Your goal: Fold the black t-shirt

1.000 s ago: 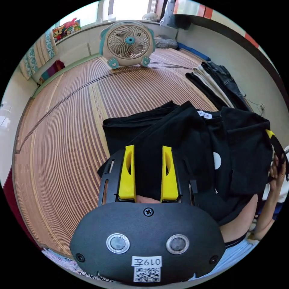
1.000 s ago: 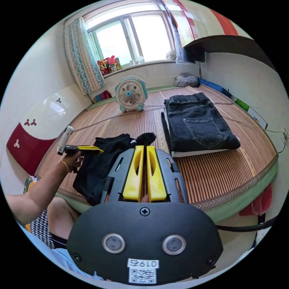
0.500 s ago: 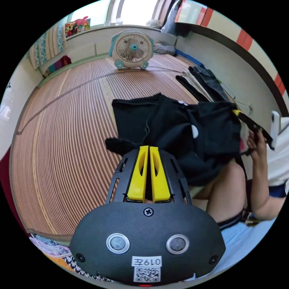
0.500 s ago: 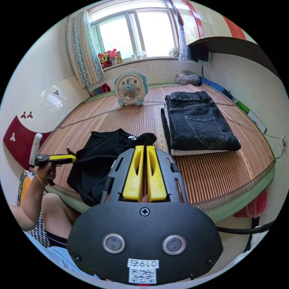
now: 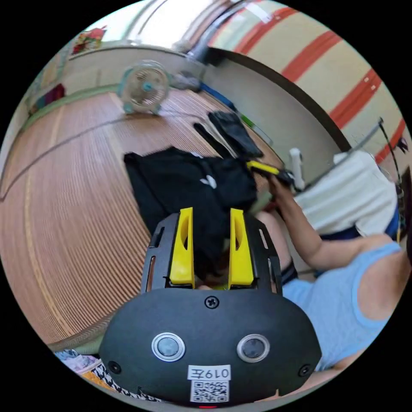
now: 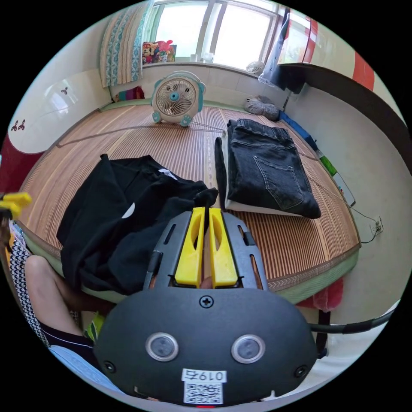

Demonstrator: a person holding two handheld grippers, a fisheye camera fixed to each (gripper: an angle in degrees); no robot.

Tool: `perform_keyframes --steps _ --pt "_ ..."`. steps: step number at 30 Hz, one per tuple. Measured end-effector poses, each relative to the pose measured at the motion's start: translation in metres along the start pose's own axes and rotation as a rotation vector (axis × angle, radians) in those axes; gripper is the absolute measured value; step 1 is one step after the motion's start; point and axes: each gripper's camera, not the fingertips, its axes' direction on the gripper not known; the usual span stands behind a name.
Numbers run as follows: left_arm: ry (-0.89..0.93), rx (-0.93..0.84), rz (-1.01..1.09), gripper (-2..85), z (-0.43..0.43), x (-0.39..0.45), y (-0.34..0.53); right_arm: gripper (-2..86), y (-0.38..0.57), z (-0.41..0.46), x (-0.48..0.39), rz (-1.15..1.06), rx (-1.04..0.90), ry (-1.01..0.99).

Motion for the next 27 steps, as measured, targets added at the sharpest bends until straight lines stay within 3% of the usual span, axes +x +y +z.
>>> perform_keyframes --steps 3,6,14,21,25,27 --pt "-0.136 0.065 0.026 9.3 0.022 -0.016 -0.06 -0.7 0.0 0.002 0.007 0.033 0.009 -0.037" --pt "-0.129 0.034 0.151 8.7 0.073 -0.023 -0.123 -0.7 0.0 0.004 0.022 0.087 0.031 -0.095" --pt "-0.205 -0.32 0.261 9.1 0.199 -0.059 -0.201 -0.7 -0.004 0.004 0.051 0.116 0.045 -0.158" --pt "-0.172 -0.287 0.232 7.6 0.198 -0.067 -0.216 -0.7 -0.007 0.003 0.063 0.138 0.062 -0.184" --pt "-0.131 -0.365 0.284 8.9 0.198 -0.049 -0.223 -0.7 -0.014 -0.003 0.067 0.148 0.071 -0.198" --pt "-0.215 -0.4 0.323 9.3 0.199 -0.036 -0.226 -0.7 -0.018 -0.005 0.065 0.142 0.072 -0.191"
